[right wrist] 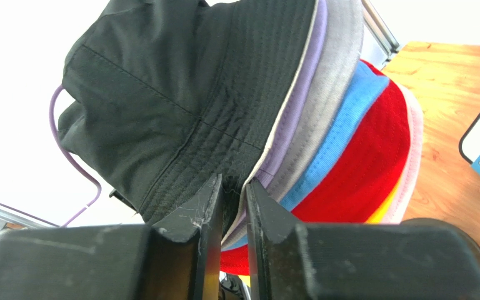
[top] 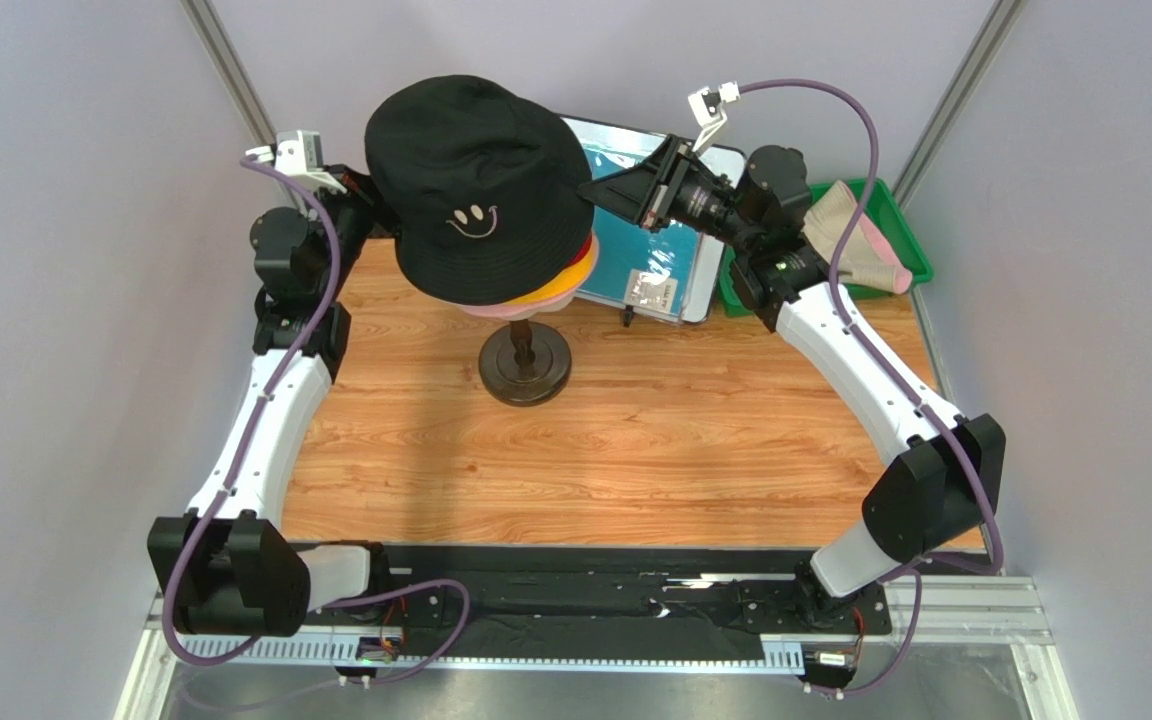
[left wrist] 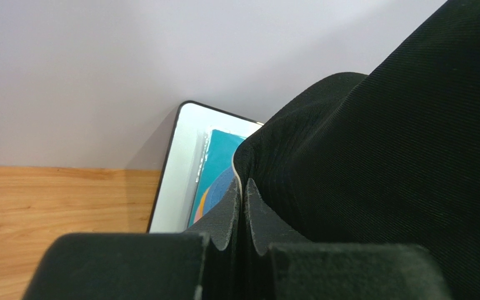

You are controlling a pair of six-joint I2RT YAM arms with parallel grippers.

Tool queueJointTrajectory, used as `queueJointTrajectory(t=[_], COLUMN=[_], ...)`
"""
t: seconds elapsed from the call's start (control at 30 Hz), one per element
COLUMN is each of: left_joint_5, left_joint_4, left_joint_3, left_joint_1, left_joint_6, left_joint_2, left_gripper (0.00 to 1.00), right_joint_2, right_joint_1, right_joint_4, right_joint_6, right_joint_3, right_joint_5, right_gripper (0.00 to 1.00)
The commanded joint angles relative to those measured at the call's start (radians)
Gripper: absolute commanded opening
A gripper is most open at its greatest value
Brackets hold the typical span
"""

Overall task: Stack the hats
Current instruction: Stack the hat on the hat.

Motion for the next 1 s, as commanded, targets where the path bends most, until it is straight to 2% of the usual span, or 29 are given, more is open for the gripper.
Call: queueJointTrajectory(t=[0.0, 0.07, 0.1, 0.33, 0.53, 0.57, 0.6, 0.63, 0.67, 0.7, 0.73, 0.8, 0.83, 0.93, 0.97], left_joint_5=[0.003, -0.002, -0.008, -0.04, -0.03, -0.028, -0.03, -0.048, -0.065, -0.086, -0.127, -0.175, -0.209, -0.168, -0.163], left_joint_4=[-0.194, -0.194, -0.196, -0.188, -0.208, -0.217, -0.246, -0.306, -0.35, -0.372, -0.394, -0.476, -0.501, -0.564, -0.585], left_joint_3=[-0.062, -0.065, -0.066, -0.111, -0.109, -0.094, -0.083, -0.038, -0.031, -0.027, -0.013, 0.002, 0.016, 0.015, 0.013], left_joint_1=[-0.03, -0.038, -0.038, -0.041, -0.046, -0.046, -0.047, -0.046, -0.046, -0.046, -0.046, -0.039, -0.033, 0.042, 0.06], left_joint_6=[0.093, 0.098, 0.098, 0.104, 0.099, 0.093, 0.09, 0.08, 0.073, 0.069, 0.066, 0.064, 0.06, 0.014, 0.007], left_joint_2=[0.016, 0.011, 0.016, 0.016, 0.002, -0.01, -0.018, -0.046, -0.056, -0.067, -0.09, -0.112, -0.136, -0.187, -0.202], left_gripper=[0.0, 0.0, 0.0, 0.0, 0.0, 0.02, 0.17, 0.5, 0.55, 0.6, 0.8, 0.89, 0.95, 0.98, 0.99], right_joint_2=[-0.01, 0.006, 0.01, 0.001, -0.016, -0.019, -0.026, -0.04, -0.045, -0.059, -0.065, -0.092, -0.103, -0.157, -0.174], right_joint_1=[0.006, 0.006, 0.005, 0.005, 0.006, 0.006, 0.005, 0.006, 0.003, 0.002, -0.006, -0.017, -0.024, -0.063, -0.082], right_joint_4=[-0.057, -0.077, -0.086, -0.135, -0.183, -0.198, -0.214, -0.297, -0.309, -0.324, -0.332, -0.359, -0.372, -0.424, -0.439], right_joint_6=[-0.026, -0.029, -0.032, -0.08, -0.118, -0.129, -0.14, -0.188, -0.198, -0.203, -0.21, -0.219, -0.224, -0.258, -0.281], right_joint_3=[0.029, 0.029, 0.024, -0.032, -0.017, 0.001, 0.012, 0.045, 0.047, 0.047, 0.049, 0.043, 0.038, 0.023, 0.018], right_joint_5=[-0.027, -0.027, -0.022, 0.029, 0.049, 0.047, 0.055, 0.084, 0.099, 0.104, 0.107, 0.119, 0.125, 0.154, 0.171], right_gripper=[0.16, 0.1, 0.01, 0.0, 0.0, 0.0, 0.02, 0.18, 0.37, 0.44, 0.53, 0.59, 0.79, 0.92, 0.93])
